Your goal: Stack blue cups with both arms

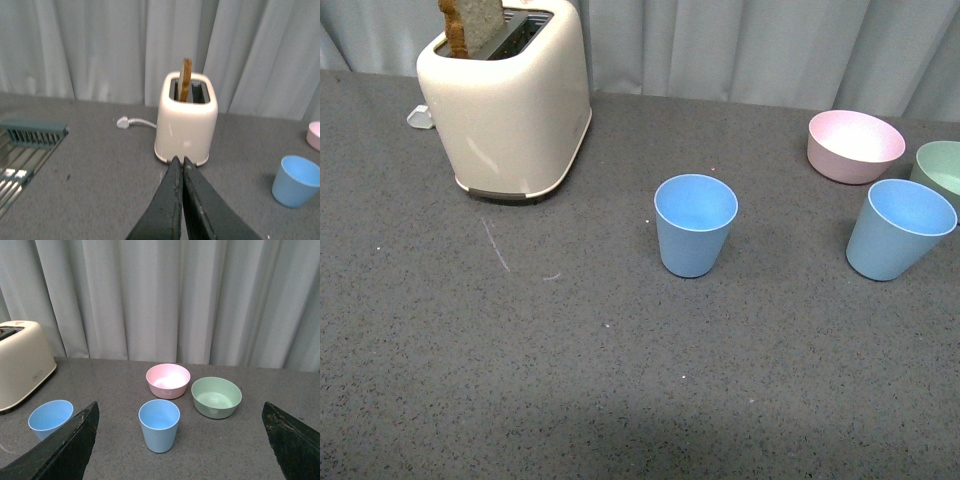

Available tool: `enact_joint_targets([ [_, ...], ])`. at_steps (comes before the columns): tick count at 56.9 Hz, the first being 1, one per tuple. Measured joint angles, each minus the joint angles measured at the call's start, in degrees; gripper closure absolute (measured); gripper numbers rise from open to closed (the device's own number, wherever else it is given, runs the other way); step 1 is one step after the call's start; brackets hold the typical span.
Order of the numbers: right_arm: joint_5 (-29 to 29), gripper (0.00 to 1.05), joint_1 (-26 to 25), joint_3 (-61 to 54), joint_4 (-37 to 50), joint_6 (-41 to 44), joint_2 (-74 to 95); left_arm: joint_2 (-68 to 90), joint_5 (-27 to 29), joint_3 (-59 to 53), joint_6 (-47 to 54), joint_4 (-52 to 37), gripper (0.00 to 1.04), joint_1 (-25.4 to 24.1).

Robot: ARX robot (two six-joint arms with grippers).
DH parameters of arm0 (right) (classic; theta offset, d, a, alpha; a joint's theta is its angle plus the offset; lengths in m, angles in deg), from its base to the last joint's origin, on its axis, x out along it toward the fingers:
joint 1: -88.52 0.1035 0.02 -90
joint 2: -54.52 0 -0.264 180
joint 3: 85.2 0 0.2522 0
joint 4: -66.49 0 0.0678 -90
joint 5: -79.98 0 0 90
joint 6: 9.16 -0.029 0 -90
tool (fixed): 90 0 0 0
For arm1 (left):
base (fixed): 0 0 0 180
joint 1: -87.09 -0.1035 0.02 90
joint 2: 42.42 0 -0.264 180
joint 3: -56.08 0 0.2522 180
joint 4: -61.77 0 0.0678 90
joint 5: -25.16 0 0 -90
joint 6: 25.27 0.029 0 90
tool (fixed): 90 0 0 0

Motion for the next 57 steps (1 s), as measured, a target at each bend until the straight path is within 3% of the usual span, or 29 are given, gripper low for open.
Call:
enact_joint_targets([
  [11,0.0,0.10,0.0,0.0,0.0,0.0,0.0,-0.5,0.0,0.0,0.0,0.3,1.01,0.0],
  [29,0.0,0.10,0.0,0.0,0.0,0.0,0.0,-0.6,0.0,0.0,0.0,0.3,0.48,0.0],
  [34,0.0,0.10,0.0,0.0,0.0,0.0,0.0,-0.6,0.0,0.0,0.0,0.3,0.28,0.0],
  [43,0.0,0.10,0.0,0.0,0.0,0.0,0.0,-0.6,0.0,0.0,0.0,0.3,0.05,0.0],
  [50,-1.2,0.10,0.3,0.1,-0.6,1.4,0.3,-0.6,0.0,0.0,0.1,0.3,0.07,0.0],
  [53,-4.8,0.10,1.1,0.7,-2.2,6.6,2.4,-0.6,0.0,0.0,0.1,0.3,0.07,0.0],
  [57,-5.6,0.10,1.1,0.9,-0.5,10.6,6.6,-0.6,0.0,0.0,0.1,0.3,0.07,0.0],
])
